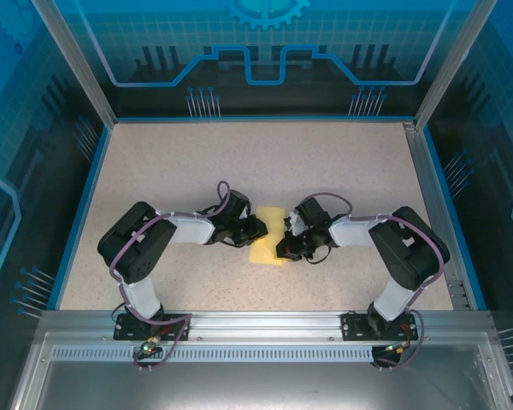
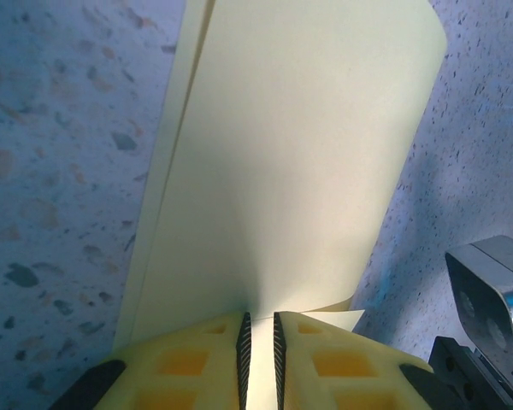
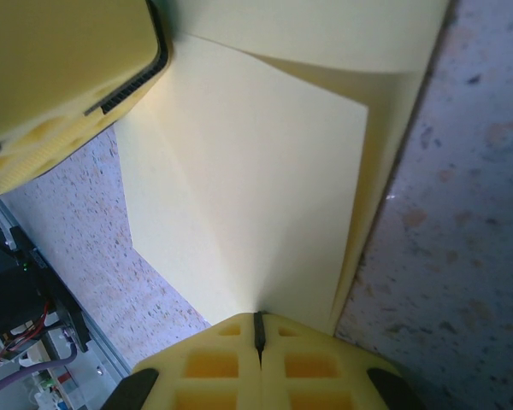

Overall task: Fold a paper plane with a square sheet of paper (pick it up from the middle)
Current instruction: Fold the triangle a second time at the center of the table.

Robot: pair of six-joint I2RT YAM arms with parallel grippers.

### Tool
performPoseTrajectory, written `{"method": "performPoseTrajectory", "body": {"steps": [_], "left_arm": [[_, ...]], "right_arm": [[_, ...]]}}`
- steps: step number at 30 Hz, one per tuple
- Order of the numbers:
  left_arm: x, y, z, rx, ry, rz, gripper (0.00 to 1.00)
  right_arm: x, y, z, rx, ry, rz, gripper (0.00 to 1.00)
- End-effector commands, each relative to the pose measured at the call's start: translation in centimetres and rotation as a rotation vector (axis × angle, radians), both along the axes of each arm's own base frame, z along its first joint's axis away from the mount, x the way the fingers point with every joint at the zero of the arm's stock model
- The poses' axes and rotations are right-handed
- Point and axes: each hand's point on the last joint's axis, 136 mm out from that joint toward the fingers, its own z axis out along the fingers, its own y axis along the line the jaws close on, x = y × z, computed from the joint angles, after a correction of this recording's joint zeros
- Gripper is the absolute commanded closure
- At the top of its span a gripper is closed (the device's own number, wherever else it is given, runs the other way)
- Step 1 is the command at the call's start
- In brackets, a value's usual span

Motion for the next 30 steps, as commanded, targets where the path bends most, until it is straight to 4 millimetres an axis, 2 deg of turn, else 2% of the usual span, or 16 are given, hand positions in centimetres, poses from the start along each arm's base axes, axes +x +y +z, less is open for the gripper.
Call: {"method": "performPoseTrajectory", "body": {"steps": [1,17,25,30], "left_arm": [[0.6,4.3,-3.0,0.168,0.010,0.083,0.81],[1.9,5.9,-2.4,0.193,-0.021,0.085,0.80],[2.6,6.6,-1.0,0.182,-0.050,0.101,0.79],[2.8,5.7,1.6,0.113,-0.096,0.088,0.78]], "right_arm": [[-3.1,-3.0,-3.1,-0.159,0.108,-0.012,0.97],[-2.9,-2.7,-2.7,-0.140,0.103,-0.007,0.96],[-2.6,-2.5,-2.5,-0.135,0.098,-0.007,0.96],[-2.3,-2.2,-2.1,-0.124,0.089,-0.004,0.96]]}}
